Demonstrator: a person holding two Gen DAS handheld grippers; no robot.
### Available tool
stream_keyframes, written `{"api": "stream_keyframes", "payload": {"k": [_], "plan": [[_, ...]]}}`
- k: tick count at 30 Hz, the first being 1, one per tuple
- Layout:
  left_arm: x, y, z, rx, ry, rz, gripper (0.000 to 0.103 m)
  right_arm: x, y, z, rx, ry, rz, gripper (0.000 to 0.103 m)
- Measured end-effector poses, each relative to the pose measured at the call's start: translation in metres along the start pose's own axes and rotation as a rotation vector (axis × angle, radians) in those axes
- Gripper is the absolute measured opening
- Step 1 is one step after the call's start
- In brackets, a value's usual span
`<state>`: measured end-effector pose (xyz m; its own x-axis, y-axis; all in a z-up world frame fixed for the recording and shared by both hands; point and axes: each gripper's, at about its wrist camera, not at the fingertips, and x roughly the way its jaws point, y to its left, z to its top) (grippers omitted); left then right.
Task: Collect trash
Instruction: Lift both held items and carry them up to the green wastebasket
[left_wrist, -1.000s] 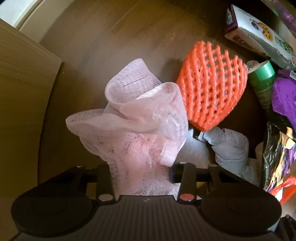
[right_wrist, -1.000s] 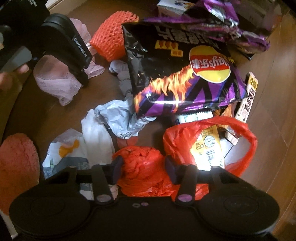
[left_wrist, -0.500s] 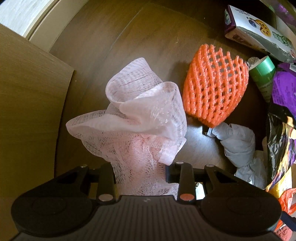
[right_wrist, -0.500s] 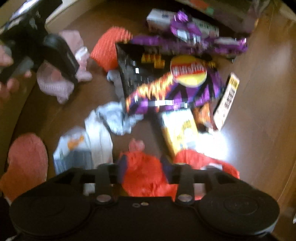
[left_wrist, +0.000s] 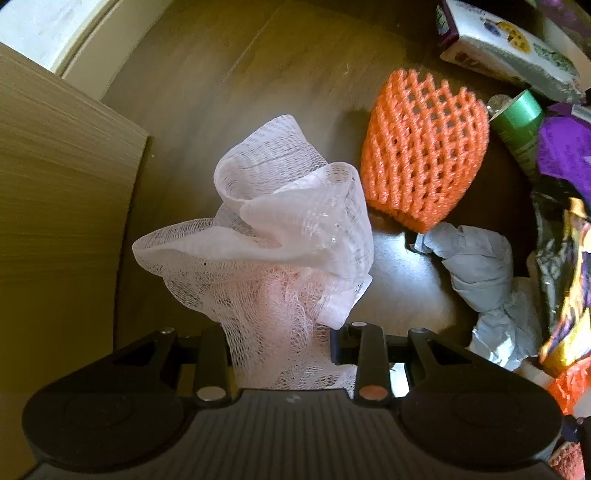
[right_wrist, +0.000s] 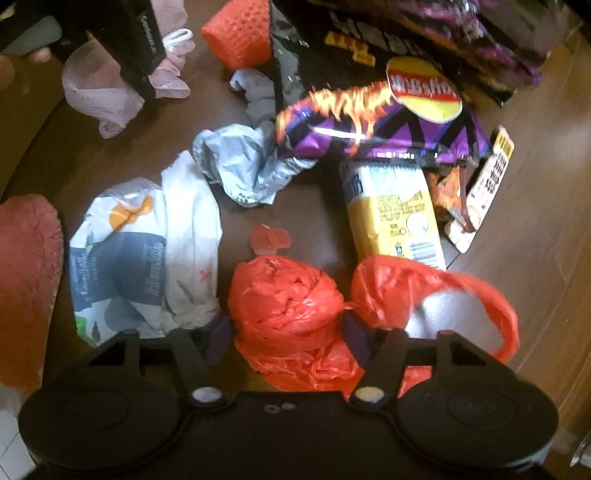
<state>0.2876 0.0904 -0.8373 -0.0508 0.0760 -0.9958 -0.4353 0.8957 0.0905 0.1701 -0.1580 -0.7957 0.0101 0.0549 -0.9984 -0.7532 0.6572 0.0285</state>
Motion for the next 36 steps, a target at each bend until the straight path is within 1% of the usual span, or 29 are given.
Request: {"api": "stream_keyframes", "payload": {"k": [3, 5, 8, 10, 14, 18, 21, 27, 31, 36], "plan": [[-0.017, -0.002, 0.0, -0.001, -0.007, -0.002, 0.033, -0.013, 0.0, -0.002, 0.007, -0.011, 0.014, 0.051], [-0.034, -0.004, -0.001, 0.009, -0.014, 0.001, 0.033, -0.029, -0.004, -0.002, 0.013, -0.024, 0.016, 0.046], [-0.07, -0.007, -0.002, 0.014, -0.031, -0.017, 0.033, -0.063, -0.008, -0.001, 0.032, -0.042, 0.013, 0.044], [-0.1, -0.009, -0.003, 0.013, -0.046, -0.036, 0.033, -0.098, -0.014, 0.0, 0.071, -0.069, 0.029, 0.043], [-0.175, -0.012, -0.004, 0.015, -0.074, -0.071, 0.033, -0.167, -0.033, 0.008, 0.134, -0.114, 0.056, 0.043], [-0.26, -0.013, -0.008, 0.039, -0.112, -0.115, 0.033, -0.249, -0.053, 0.025, 0.194, -0.179, 0.065, 0.043], [-0.323, -0.018, -0.006, 0.068, -0.151, -0.144, 0.033, -0.321, -0.07, 0.043, 0.239, -0.251, 0.071, 0.044], [-0.443, -0.023, 0.004, 0.124, -0.253, -0.183, 0.033, -0.448, -0.101, 0.075, 0.302, -0.391, 0.052, 0.044], [-0.514, -0.023, 0.014, 0.133, -0.321, -0.208, 0.033, -0.518, -0.116, 0.095, 0.323, -0.478, 0.042, 0.044], [-0.595, -0.023, 0.033, 0.15, -0.414, -0.278, 0.033, -0.589, -0.134, 0.114, 0.342, -0.589, 0.041, 0.044]]}}
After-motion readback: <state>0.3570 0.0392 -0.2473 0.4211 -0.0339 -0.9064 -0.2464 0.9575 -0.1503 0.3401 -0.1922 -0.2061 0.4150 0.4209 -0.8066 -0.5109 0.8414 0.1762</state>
